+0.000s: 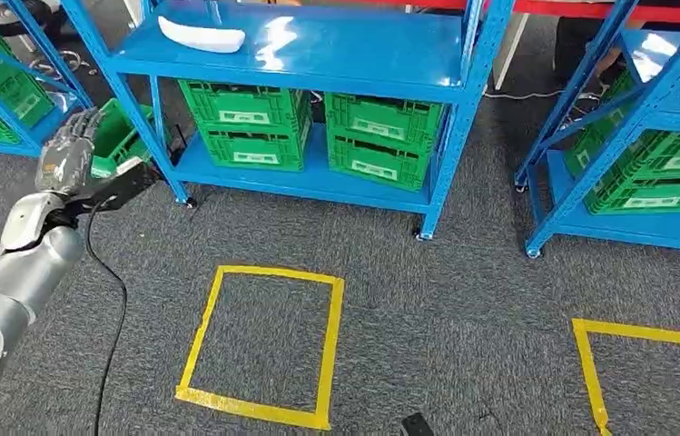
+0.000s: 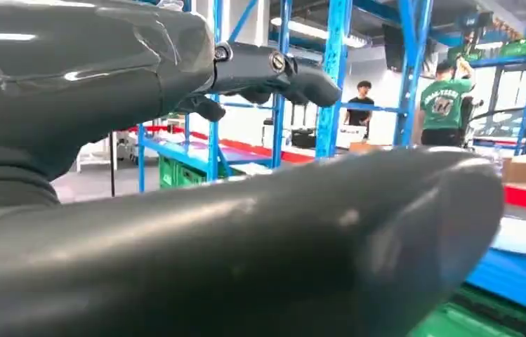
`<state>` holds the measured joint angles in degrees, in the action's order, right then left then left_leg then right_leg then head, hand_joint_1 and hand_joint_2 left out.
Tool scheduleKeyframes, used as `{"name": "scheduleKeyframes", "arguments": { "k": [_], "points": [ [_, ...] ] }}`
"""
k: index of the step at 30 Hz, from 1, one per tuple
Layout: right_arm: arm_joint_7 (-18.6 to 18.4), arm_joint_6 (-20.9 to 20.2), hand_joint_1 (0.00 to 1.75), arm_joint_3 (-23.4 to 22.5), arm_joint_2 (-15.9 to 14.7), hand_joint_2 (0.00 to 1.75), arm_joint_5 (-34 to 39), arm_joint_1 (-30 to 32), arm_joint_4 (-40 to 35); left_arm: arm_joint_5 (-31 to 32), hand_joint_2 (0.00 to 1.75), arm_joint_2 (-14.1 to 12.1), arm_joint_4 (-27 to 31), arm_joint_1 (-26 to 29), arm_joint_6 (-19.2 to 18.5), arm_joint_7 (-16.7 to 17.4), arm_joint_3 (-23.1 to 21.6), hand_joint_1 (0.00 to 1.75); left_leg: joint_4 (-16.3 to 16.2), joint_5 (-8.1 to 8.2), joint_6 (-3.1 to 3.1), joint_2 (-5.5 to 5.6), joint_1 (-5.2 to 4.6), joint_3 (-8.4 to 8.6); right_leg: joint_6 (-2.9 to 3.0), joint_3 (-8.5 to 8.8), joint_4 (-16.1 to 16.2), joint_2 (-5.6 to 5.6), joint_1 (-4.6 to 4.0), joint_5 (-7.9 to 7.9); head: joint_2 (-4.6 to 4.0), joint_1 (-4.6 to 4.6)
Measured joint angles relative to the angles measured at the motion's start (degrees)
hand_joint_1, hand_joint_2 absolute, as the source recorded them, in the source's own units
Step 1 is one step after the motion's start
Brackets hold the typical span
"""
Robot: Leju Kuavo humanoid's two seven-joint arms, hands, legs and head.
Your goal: Take the parts from the cabinet and place them on the table.
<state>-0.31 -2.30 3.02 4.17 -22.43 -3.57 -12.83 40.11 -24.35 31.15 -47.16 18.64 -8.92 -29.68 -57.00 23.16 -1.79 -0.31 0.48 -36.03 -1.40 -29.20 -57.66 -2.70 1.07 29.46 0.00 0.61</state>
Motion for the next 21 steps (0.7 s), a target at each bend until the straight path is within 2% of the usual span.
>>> {"name": "scheduleKeyframes", "arguments": {
  "k": [1,2,3,4,5,6,7,8,9,10,11,12,13,14,15,16,17,18,20,21],
  "points": [
    [0.02,0.0,0.0,0.0,-0.07,0.0,0.0,-0.09,0.0,0.04,0.0,0.07,0.07,0.13,-0.02,0.0,0.0,0.0,0.94,-0.06,-0.02,-0.04,0.4,0.91,0.1,-1.18,-1.37,0.93,0.14,0.39,0.0,-0.04],
    [0.02,0.0,0.0,0.0,-0.13,0.0,0.02,-0.22,0.0,0.02,0.0,0.11,0.06,0.12,-0.02,0.07,0.02,0.0,1.24,0.06,-0.2,-0.01,0.43,1.33,0.21,-2.76,-4.3,1.64,0.05,0.87,0.0,-0.11],
    [0.02,0.0,0.0,0.0,-0.2,0.0,0.07,-0.25,0.0,0.02,0.0,0.13,0.04,0.15,-0.04,0.07,0.02,0.0,1.32,0.39,-0.36,0.06,0.36,1.54,0.27,-5.37,-8.54,1.85,0.05,1.97,0.0,-0.11],
    [0.02,0.0,0.0,0.0,-0.26,0.0,0.07,-0.2,0.0,0.02,0.0,0.3,0.04,0.48,-0.04,0.07,-0.02,0.0,1.32,0.79,-0.31,0.1,0.31,1.85,0.61,-8.21,-12.88,1.88,0.04,3.82,0.0,-0.17],
    [0.02,0.0,0.0,0.0,-0.33,0.0,0.07,-0.04,0.02,0.02,0.0,0.48,0.0,0.91,-0.07,0.07,-0.02,0.0,1.31,1.2,-0.21,0.16,0.27,2.24,0.6,-10.76,-16.41,1.89,0.03,5.07,0.0,-0.15],
    [0.02,0.0,0.0,0.0,-0.37,0.0,0.09,0.15,0.02,0.02,0.0,0.57,-0.02,1.34,-0.07,0.07,-0.02,0.0,1.3,1.6,-0.11,0.21,0.26,2.73,0.38,-12.28,-17.67,1.9,0.01,5.05,0.0,-0.17],
    [0.02,0.0,0.0,0.0,-0.42,0.0,0.13,0.26,0.02,0.02,0.0,0.61,-0.04,1.63,-0.04,0.09,-0.02,0.0,1.29,2.05,0.05,0.22,0.26,3.3,-0.12,-12.58,-16.4,1.93,0.02,3.75,0.0,-0.15],
    [0.02,0.0,0.0,0.0,-0.46,0.0,0.17,0.32,0.04,0.02,0.0,0.66,-0.04,1.66,-0.04,0.09,-0.02,0.0,1.29,2.53,0.22,0.22,0.26,3.97,-0.83,-11.78,-12.69,2.03,0.03,1.11,0.0,-0.17],
    [0.02,0.0,0.0,0.0,-0.55,0.0,0.18,0.33,0.04,0.02,0.0,0.74,-0.04,1.61,0.0,0.13,0.0,0.0,1.28,3.07,0.42,0.22,0.29,4.71,-1.41,-10.25,-7.29,2.18,0.06,-2.19,0.0,-0.17],
    [0.02,0.0,0.0,0.0,-0.63,0.0,0.2,0.37,0.04,0.02,0.0,0.81,-0.04,1.6,0.0,0.26,0.07,0.0,1.29,3.63,0.68,0.21,0.28,5.5,-1.62,-8.64,-1.79,2.49,0.03,-5.52,0.0,-0.17],
    [0.02,-0.02,0.0,0.02,-0.7,0.0,0.22,0.51,0.13,0.0,0.0,0.87,-0.07,1.71,0.02,0.46,0.11,0.0,1.18,4.14,1.07,0.13,0.12,5.83,-0.74,-8.21,0.26,2.85,-0.27,-6.67,0.0,-0.24],
    [0.0,-0.02,0.0,0.04,-0.74,0.0,0.26,0.42,0.15,0.0,0.0,0.88,-0.13,1.7,0.07,0.57,0.22,0.0,1.22,4.4,1.44,0.21,0.09,5.74,0.68,-8.04,0.57,2.84,-0.48,-5.39,0.0,-0.15],
    [-0.02,-0.04,0.0,0.11,-0.74,0.0,0.26,0.44,0.15,-0.02,0.0,0.79,-0.11,1.65,0.07,0.74,0.46,0.0,1.22,4.66,1.88,0.15,0.07,5.66,1.22,-7.49,0.37,2.69,-0.64,-6.16,0.0,-0.09],
    [-0.04,-0.07,0.0,0.26,-0.79,0.0,0.28,0.48,0.15,-0.09,0.0,0.79,-0.11,1.77,0.2,0.81,0.72,0.0,1.03,4.76,2.15,0.13,0.17,6.12,1.72,-7.5,0.57,2.65,-0.72,-5.85,0.0,-0.15],
    [-0.09,-0.07,0.0,0.42,-0.83,0.0,0.37,0.39,0.15,-0.09,0.0,0.63,-0.11,1.75,0.39,0.85,1.01,0.0,1.33,4.94,2.37,0.15,0.18,6.56,1.81,-6.84,0.64,2.55,-0.48,-5.79,0.0,-0.15],
    [-0.18,-0.02,0.0,0.5,-0.85,0.0,0.57,0.3,0.15,-0.09,0.0,0.5,-0.09,1.78,0.57,0.85,1.31,0.0,0.43,5.27,2.64,0.15,0.41,5.78,1.93,-6.17,1.02,2.23,0.1,-5.69,0.0,-0.06],
    [-0.2,0.13,0.0,0.57,-0.9,0.0,0.83,0.2,0.15,-0.04,0.0,0.46,-0.13,1.66,0.63,0.85,1.53,0.0,-2.6,5.34,2.86,0.16,0.51,4.54,2.3,-5.68,1.08,2.08,0.13,-5.42,0.0,-0.02],
    [-0.31,0.37,0.0,0.57,-0.85,0.0,1.14,0.19,0.15,0.04,0.0,0.48,-0.22,1.68,0.63,0.85,1.62,0.0,-6.62,6.23,3.18,0.19,0.57,2.29,2.72,-5.25,1.08,2.03,0.13,-5.1,0.0,-0.04],
    [-0.33,0.78,0.0,0.59,-0.83,0.0,1.68,0.41,0.15,0.37,0.0,0.83,-0.7,2.31,0.74,0.98,1.7,0.0,-14.88,9.98,3.76,0.2,0.78,-3.03,3.07,-4.28,1.07,1.78,0.1,-4.25,0.0,-0.07],
    [-0.39,1.05,0.0,0.59,-0.85,0.0,1.81,0.56,0.17,0.48,0.0,0.98,-0.94,2.54,0.79,1.05,1.79,0.0,-16.67,10.78,3.89,0.2,0.83,-4.85,3.03,-3.76,1.07,1.7,0.09,-3.82,0.0,-0.04]
  ]
}}
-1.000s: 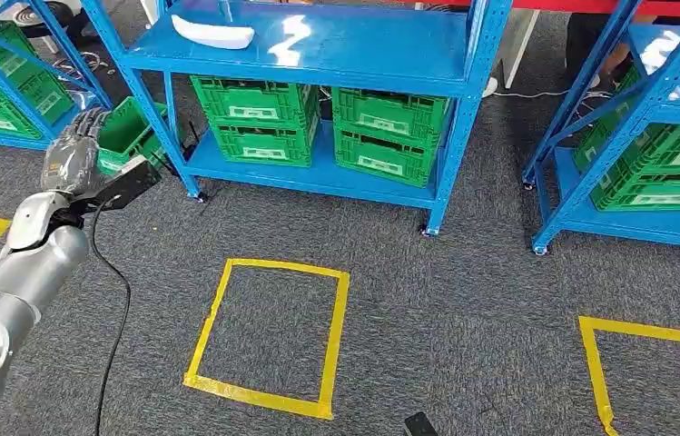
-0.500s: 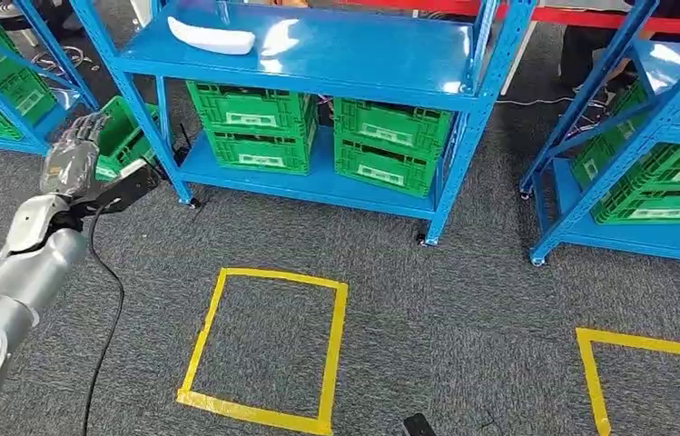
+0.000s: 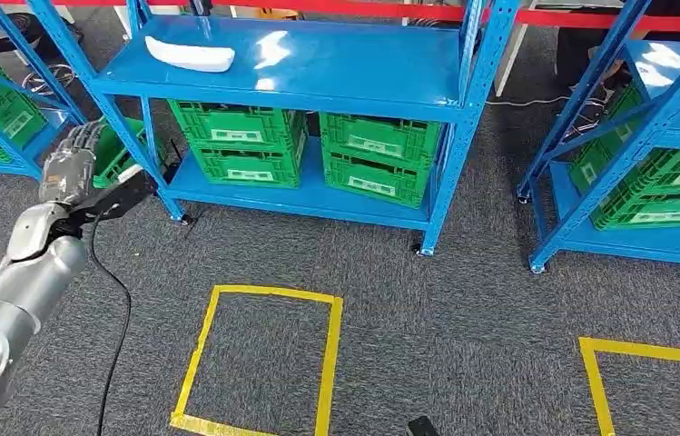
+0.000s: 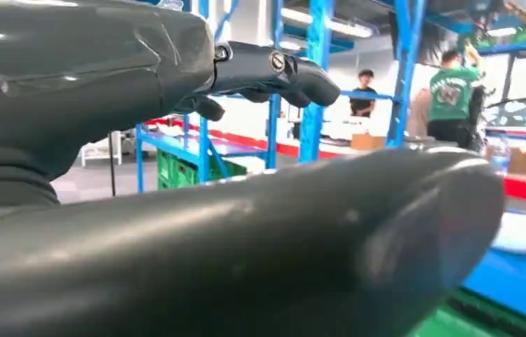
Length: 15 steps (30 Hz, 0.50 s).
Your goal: Take the parts from the cabinet and place them on the table.
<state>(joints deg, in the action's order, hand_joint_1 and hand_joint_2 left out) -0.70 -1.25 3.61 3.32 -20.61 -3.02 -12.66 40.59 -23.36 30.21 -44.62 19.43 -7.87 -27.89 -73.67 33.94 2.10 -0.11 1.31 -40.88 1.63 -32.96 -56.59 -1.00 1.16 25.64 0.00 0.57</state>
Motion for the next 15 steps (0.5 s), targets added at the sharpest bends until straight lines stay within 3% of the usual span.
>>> {"name": "scheduleKeyframes", "arguments": {
  "k": [1,2,4,5,6,7,9,10,11,12,13,15],
  "points": [
    [-0.17,0.24,0.0,0.02,-0.09,0.0,0.09,0.03,0.0,0.0,0.0,0.17,-0.26,0.06,0.15,0.15,0.13,0.0,0.56,-0.66,-0.06,-0.01,0.02,-0.77,-0.09,0.59,0.0,-0.17,-0.04,0.49,0.0,-0.02],
    [-0.26,0.46,0.0,0.07,-0.15,0.0,0.09,-0.01,0.0,-0.02,0.0,0.22,-0.42,-0.01,0.33,0.2,0.44,0.0,3.42,-3.14,-0.22,-0.02,0.02,-0.44,-0.17,1.27,0.0,-0.41,-0.07,0.93,0.0,0.0],
    [-0.55,1.01,0.0,0.28,-0.24,0.0,0.15,-0.09,0.0,-0.02,0.0,0.26,-0.74,-0.45,0.61,0.17,1.18,0.0,13.07,-11.08,-0.86,0.0,-0.02,2.34,-0.42,2.82,0.03,-0.77,-0.15,1.89,0.0,-0.02],
    [-0.72,1.6,0.0,0.35,-0.26,0.0,0.22,-0.01,0.02,-0.02,0.0,0.33,-1.11,-0.57,1.03,-0.11,1.4,0.0,16.57,-13.98,-1.45,0.05,-0.24,3.24,-0.6,3.06,0.17,-0.88,-0.18,2.31,0.0,-0.04],
    [-0.79,2.1,0.0,0.37,-0.3,0.0,0.24,-0.07,0.04,-0.04,0.0,0.46,-1.44,-0.63,1.36,-0.41,1.55,0.0,16.31,-11.86,-1.68,0.01,-0.79,3.27,-0.99,3.37,0.2,-1.04,-0.46,2.54,0.0,-0.22],
    [-0.91,2.52,0.0,0.44,-0.52,0.0,0.22,-0.14,0.04,0.02,0.0,0.61,-1.53,-0.71,1.51,-0.72,1.72,0.0,17.04,-11.96,-2.13,0.27,-0.97,4.2,-1.37,3.18,0.08,-1.08,-0.46,2.89,0.0,0.14],
    [-1.16,2.67,0.0,0.57,-0.74,0.0,0.22,-0.04,0.04,0.02,0.0,0.92,-1.62,-0.67,2.03,-1.09,2.16,0.0,16.93,-11.87,-2.57,0.31,-1.09,4.11,-2.15,3.56,0.62,-1.05,-0.51,3.35,0.0,-0.09],
    [-1.22,2.71,0.0,0.57,-1.09,0.0,0.22,-0.13,0.02,0.04,0.0,1.0,-1.59,-0.63,2.23,-1.22,2.3,0.0,18.01,-12.19,-2.96,0.28,-0.44,4.93,-2.42,3.26,0.46,-0.77,-0.68,3.86,0.0,-0.09],
    [-1.29,2.71,0.0,0.59,-1.4,0.0,0.22,-0.15,0.02,0.07,0.0,1.2,-1.59,-0.66,2.32,-1.29,2.36,0.0,18.34,-12.01,-3.21,0.3,-0.68,5.44,-2.43,2.83,-1.26,-0.05,-0.75,4.4,0.0,-0.18],
    [-1.29,2.71,0.0,0.61,-1.46,0.0,0.22,-0.28,0.02,0.07,0.0,1.38,-1.64,-0.84,2.36,-1.29,2.45,0.0,18.33,-11.8,-3.65,0.19,-0.64,5.63,-2.15,0.75,-4.93,0.11,-0.67,5.67,0.0,-0.26],
    [-1.31,2.71,0.0,0.61,-1.64,0.0,0.22,-0.32,0.02,0.07,0.0,1.64,-1.73,-0.79,2.34,-1.29,2.45,0.0,18.33,-11.57,-3.87,0.23,-0.68,5.78,-1.89,-2.74,-10.68,0.23,-0.65,7.5,0.0,-0.26],
    [-1.31,2.71,0.0,0.63,-1.88,0.0,0.22,-0.17,0.02,0.13,0.0,2.03,-1.94,-0.34,2.34,-1.29,2.45,0.0,18.28,-11.0,-3.97,0.3,-0.84,6.15,-2.08,-8.31,-18.62,0.24,-0.68,9.18,0.0,-0.26]
  ]
}}
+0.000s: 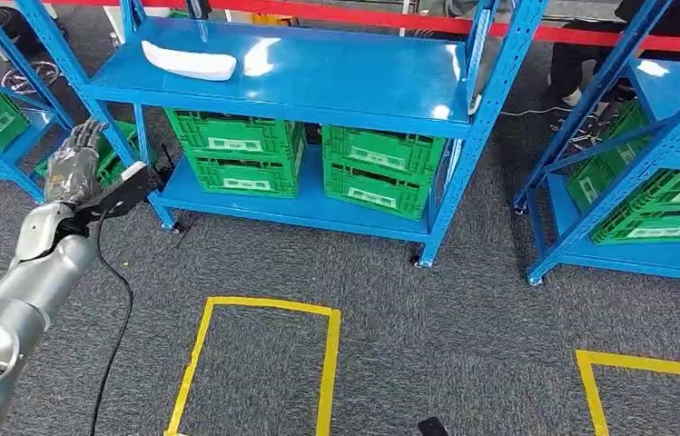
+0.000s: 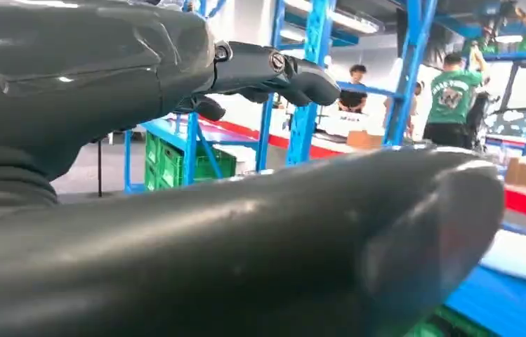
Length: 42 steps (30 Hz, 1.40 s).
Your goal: Take the parts from the cabinet and place them on the table.
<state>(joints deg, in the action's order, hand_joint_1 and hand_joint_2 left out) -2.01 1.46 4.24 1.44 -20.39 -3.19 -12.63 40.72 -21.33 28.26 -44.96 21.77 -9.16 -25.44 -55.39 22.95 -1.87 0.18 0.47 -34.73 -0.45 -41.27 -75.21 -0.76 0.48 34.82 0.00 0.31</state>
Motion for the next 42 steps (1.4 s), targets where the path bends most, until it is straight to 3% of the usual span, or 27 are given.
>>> {"name": "scheduleKeyframes", "arguments": {
  "k": [1,2,4,5,6,7,9,11,12,14,15,16,17,20,21,23,27,30,31,32,33,35,36,37,38,39,42],
  "points": [
    [0.02,0.0,0.0,0.02,-0.09,0.0,0.0,0.11,0.0,-0.02,0.0,0.15,-0.15,0.34,-0.02,0.0,0.0,0.0,0.0,0.4,0.02,0.02,-0.03,0.44,-0.47,-1.16,-0.29,0.02,0.01,-0.92,0.0,0.02],
    [0.0,0.0,0.0,0.02,-0.13,0.0,0.0,0.18,0.0,0.0,0.0,0.26,-0.24,0.55,-0.02,0.0,0.0,0.0,-0.02,0.82,0.1,0.06,-0.06,1.01,-1.1,-0.75,2.13,0.06,0.0,-3.01,0.0,0.0],
    [0.0,0.0,0.0,0.04,-0.33,0.0,0.0,0.19,0.0,0.0,0.0,0.44,-0.26,0.51,-0.02,0.0,0.0,0.0,-0.13,1.75,0.37,0.17,-0.09,2.24,-2.05,2.77,12.59,0.13,-0.03,-9.18,0.0,-0.02],
    [0.0,0.0,0.0,0.04,-0.44,0.0,0.0,0.2,0.0,0.0,0.0,0.57,-0.26,0.52,-0.02,0.0,0.0,0.0,-0.18,2.27,0.57,0.19,-0.11,2.59,-1.88,4.36,17.61,0.22,-0.1,-11.7,0.0,-0.02],
    [0.0,0.0,0.0,0.04,-0.57,0.0,0.0,0.22,0.04,-0.02,0.0,0.68,-0.35,0.43,-0.02,0.0,0.0,0.0,-0.71,2.96,0.97,0.31,-0.72,2.71,-0.84,5.27,18.72,0.23,-0.29,-12.0,0.0,0.02],
    [-0.02,0.11,0.0,0.04,-0.55,0.0,0.02,0.2,0.04,-0.02,0.0,0.74,-0.42,0.44,-0.11,-0.11,0.0,0.0,-0.63,3.19,1.21,0.35,-0.61,2.76,-0.12,5.36,18.66,0.23,-0.34,-11.77,0.0,0.07],
    [-0.07,0.96,0.0,0.04,-0.61,0.0,0.04,0.16,0.04,0.04,0.0,0.87,-0.44,0.34,-0.15,-0.63,0.0,0.0,-0.44,3.42,1.62,0.3,-0.43,2.95,0.45,5.37,18.6,0.22,-0.58,-11.46,0.0,0.04],
    [-0.13,1.75,0.0,0.04,-1.09,0.0,0.04,0.01,0.02,0.65,0.0,1.2,-0.44,-0.06,0.15,-0.94,0.0,0.0,-1.87,4.51,2.44,0.08,-0.21,2.44,1.15,6.33,19.13,0.09,0.39,-11.31,0.0,0.09],
    [-0.17,1.97,0.0,0.07,-1.27,0.0,0.02,-0.21,0.02,0.83,0.0,1.46,-0.46,-0.26,0.35,-0.96,-0.02,0.0,-4.89,5.94,2.7,-0.01,-0.11,1.09,1.62,6.66,19.12,0.11,0.4,-11.01,0.0,0.15],
    [-0.46,1.84,0.0,0.13,-1.85,0.0,-0.11,-0.55,0.02,1.75,0.0,2.38,-0.63,-0.09,0.96,-0.94,-0.09,0.0,-14.38,9.56,3.3,-0.03,0.31,-4.03,2.09,7.29,19.11,0.1,0.4,-10.51,0.0,0.11],
    [-0.7,1.75,0.0,0.26,-2.16,0.0,-0.54,-0.66,0.02,1.99,0.0,2.95,-0.7,0.15,1.12,-0.94,-0.15,0.0,-18.16,10.37,3.52,-0.04,0.47,-6.46,2.09,7.62,19.09,0.08,0.4,-10.19,0.0,0.11],
    [-0.85,1.75,0.0,0.46,-2.58,0.0,-0.88,-0.66,0.02,2.43,0.0,3.73,-0.74,0.28,1.11,-0.94,-0.24,0.0,-19.63,9.73,3.61,-0.08,0.7,-7.98,1.97,8.09,19.08,0.05,0.4,-9.83,0.0,0.11],
    [-0.9,1.79,0.0,0.74,-2.9,0.0,-1.03,-0.62,0.02,2.64,0.0,4.33,-0.72,0.21,1.05,-0.62,-0.37,0.0,-17.9,7.54,3.64,-0.15,0.89,-7.81,1.8,8.66,19.07,0.02,0.42,-9.44,0.0,0.11],
    [-0.37,2.01,0.0,1.66,-4.0,0.0,-1.62,-0.54,-0.02,3.23,0.0,5.53,-0.57,-0.66,0.63,0.46,-0.46,0.0,-3.66,-1.91,3.13,-0.19,1.09,-2.39,1.12,10.36,19.16,-0.22,0.43,-8.19,0.0,0.09],
    [-0.31,2.21,0.0,1.9,-4.5,0.0,-1.81,-0.45,-0.02,2.71,0.0,5.95,-0.59,-1.23,0.35,0.55,-0.44,0.0,-2.79,-1.31,2.85,-0.06,0.57,-1.28,0.73,10.38,19.08,-0.24,0.02,-7.97,0.0,-0.09],
    [-0.28,2.34,0.0,2.42,-5.6,0.0,-2.03,-0.07,-0.02,2.21,0.0,6.99,-0.53,-1.86,-0.05,0.85,-0.42,0.0,-1.92,-0.53,1.94,-0.12,0.17,-1.24,0.18,9.97,19.08,-0.2,0.15,-7.87,0.0,0.24],
    [-0.33,2.73,0.0,3.37,-7.61,0.0,-3.06,0.27,-0.33,1.7,0.0,8.33,-0.46,-2.93,0.29,2.1,-0.13,0.0,-0.23,-0.24,1.01,-0.11,0.46,0.07,-0.75,9.15,17.61,0.38,0.21,-6.74,0.0,0.13],
    [-0.39,2.86,0.0,4.22,-8.68,0.0,-3.28,-0.19,-0.68,1.73,0.0,8.63,-0.48,-3.59,0.33,2.43,-0.04,0.0,-0.28,0.06,0.23,-0.16,0.23,0.22,-0.01,1.22,3.88,0.38,0.39,-2.29,0.0,0.0],
    [-0.39,2.8,0.0,4.42,-8.85,0.0,-3.26,-0.17,-0.85,1.81,0.0,8.72,-0.48,-3.48,0.0,2.43,-0.07,0.0,-0.32,0.13,0.19,-0.09,0.12,0.27,-0.24,-0.81,0.84,0.39,0.4,-2.07,0.0,-0.02],
    [-0.39,2.73,0.0,4.57,-8.92,0.0,-3.26,-0.18,-1.03,1.84,0.0,8.72,-0.48,-3.35,-0.2,2.43,-0.04,0.0,-0.32,0.21,0.21,-0.01,0.11,0.38,-0.57,-1.55,0.53,0.39,0.41,-2.66,0.0,-0.04],
    [-0.39,2.69,0.0,4.72,-8.96,0.0,-3.3,-0.24,-1.25,1.81,0.0,8.68,-0.48,-3.39,-0.24,2.43,-0.04,0.0,-0.38,0.34,0.31,0.13,0.11,0.52,-1.15,-0.83,3.14,0.4,0.42,-4.5,0.0,-0.04],
    [-0.44,2.34,0.0,5.31,-9.25,0.0,-3.52,-0.55,-1.64,1.81,0.0,8.37,-0.48,-3.74,-0.35,2.4,0.02,0.0,-0.74,0.79,0.72,0.23,0.16,0.88,-2.15,3.52,13.21,0.46,0.56,-9.24,0.0,-0.04],
    [-0.5,2.25,0.0,5.57,-9.42,0.0,-3.61,-0.73,-1.73,1.83,0.0,8.22,-0.48,-3.95,-0.41,2.4,0.07,0.0,-1.05,1.11,1.1,0.26,0.06,0.86,-2.12,5.35,17.59,0.65,0.66,-10.65,0.0,-0.09],
    [-0.54,2.19,0.0,5.75,-9.42,0.0,-3.63,-0.93,-1.77,1.81,0.0,7.85,-0.48,-4.09,-0.48,2.4,0.11,0.0,-1.38,1.45,1.44,0.29,-0.44,0.68,-1.58,5.97,17.62,0.56,0.31,-10.51,0.0,-0.04],
    [-0.7,2.12,0.0,5.92,-9.4,0.0,-3.65,-0.93,-1.88,1.81,0.0,7.54,-0.5,-4.24,-0.55,2.38,0.24,0.0,-1.66,1.67,1.26,0.27,-0.46,0.62,-0.95,5.89,18.01,0.46,0.84,-10.94,0.0,0.04],
    [-0.94,2.05,0.0,6.08,-9.16,0.0,-3.65,-0.9,-1.88,1.81,0.0,7.32,-0.53,-4.27,-0.55,2.29,0.33,0.0,-1.67,1.55,0.3,0.25,-0.45,0.61,-0.9,5.87,17.96,0.4,0.68,-10.94,0.0,0.0],
    [-1.38,2.7,0.0,6.49,-9.0,0.0,-2.86,-0.81,-1.88,1.77,0.0,6.84,-0.85,-4.4,-0.17,1.48,0.44,0.0,-1.41,1.51,0.14,0.16,-0.3,0.86,-0.87,5.91,17.96,0.13,0.5,-10.94,0.0,0.04]
  ]
}}
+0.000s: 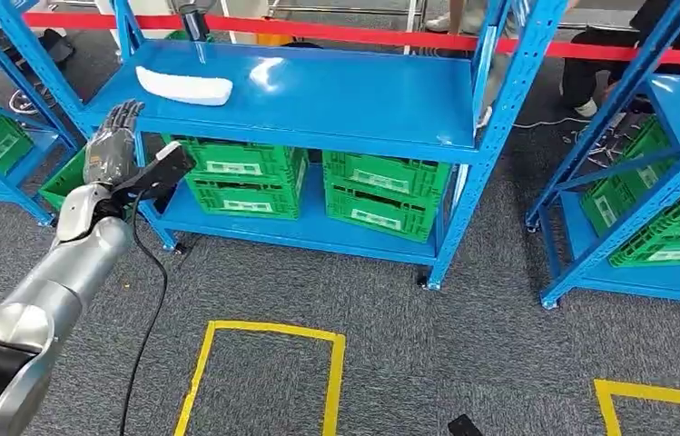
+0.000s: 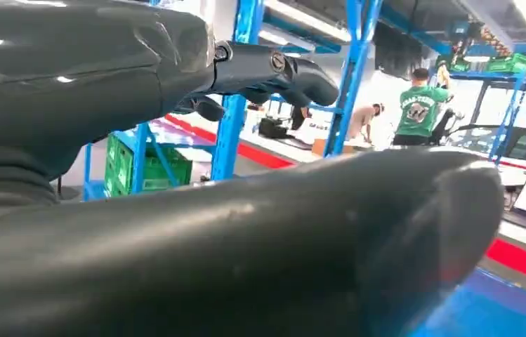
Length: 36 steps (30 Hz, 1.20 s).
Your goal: Take the parts from the cabinet and place them on the table.
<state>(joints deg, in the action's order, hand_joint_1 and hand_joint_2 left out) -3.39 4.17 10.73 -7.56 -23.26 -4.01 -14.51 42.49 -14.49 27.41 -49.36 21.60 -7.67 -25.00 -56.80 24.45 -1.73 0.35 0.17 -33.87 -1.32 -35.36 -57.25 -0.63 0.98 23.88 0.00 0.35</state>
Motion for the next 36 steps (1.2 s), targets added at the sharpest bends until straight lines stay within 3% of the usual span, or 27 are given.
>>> {"name": "scheduleKeyframes", "arguments": {
  "k": [3,5,9,14,17,27,36],
  "points": [
    [0.02,1.93,0.0,0.13,0.04,0.0,1.25,0.53,0.0,0.13,0.0,0.09,-0.44,-0.47,0.09,-0.5,-0.02,0.0,0.36,-0.03,-0.04,-0.07,0.04,0.22,0.15,0.01,0.0,-0.05,-0.14,0.07,0.0,-0.02],
    [0.66,2.28,0.0,0.2,-0.02,0.0,1.36,1.1,0.0,1.16,0.0,0.11,-0.55,-0.5,0.63,0.73,-0.07,0.0,0.47,-0.04,-0.03,-0.17,0.06,0.27,0.63,0.01,-0.01,-0.09,-0.23,0.11,0.0,-0.02],
    [1.31,2.39,0.0,0.85,-0.57,0.0,1.27,2.59,0.0,1.77,0.0,-0.35,-0.5,-0.41,0.74,3.72,-0.09,0.0,0.52,-0.03,0.07,-0.27,0.21,0.27,0.65,0.02,-0.03,-0.14,-0.49,0.12,0.0,-0.02],
    [1.31,2.39,0.0,1.49,-1.22,0.0,1.36,3.62,0.0,2.08,0.0,-0.55,-0.48,-0.23,0.48,6.71,-0.02,0.0,0.6,-0.01,1.66,-0.27,0.37,0.27,0.92,0.01,-0.06,-0.12,-0.61,0.11,0.0,-0.04],
    [1.4,2.98,0.0,2.03,-1.64,0.0,1.77,4.44,0.0,2.08,0.0,-1.16,-0.48,0.26,0.55,8.44,0.39,0.0,0.6,-0.01,1.9,-0.29,0.34,0.24,0.92,0.02,-0.06,-0.12,-0.6,0.11,0.0,-0.07],
    [1.44,4.25,0.0,3.41,-3.91,0.0,2.23,5.61,0.0,2.21,0.0,-4.9,-0.74,2.95,1.14,13.07,4.61,0.0,0.55,0.0,1.9,-0.3,-0.03,0.22,0.91,0.02,-0.04,-0.11,-0.27,0.11,0.0,-0.04],
    [1.4,4.27,0.0,4.39,-5.18,0.0,2.71,5.66,-0.09,2.89,0.0,-5.57,-1.66,5.68,0.17,12.15,6.75,0.0,0.53,0.01,1.88,-0.29,-0.07,0.22,0.91,0.02,-0.03,-0.1,-0.18,0.11,0.0,-0.04]
  ]
}}
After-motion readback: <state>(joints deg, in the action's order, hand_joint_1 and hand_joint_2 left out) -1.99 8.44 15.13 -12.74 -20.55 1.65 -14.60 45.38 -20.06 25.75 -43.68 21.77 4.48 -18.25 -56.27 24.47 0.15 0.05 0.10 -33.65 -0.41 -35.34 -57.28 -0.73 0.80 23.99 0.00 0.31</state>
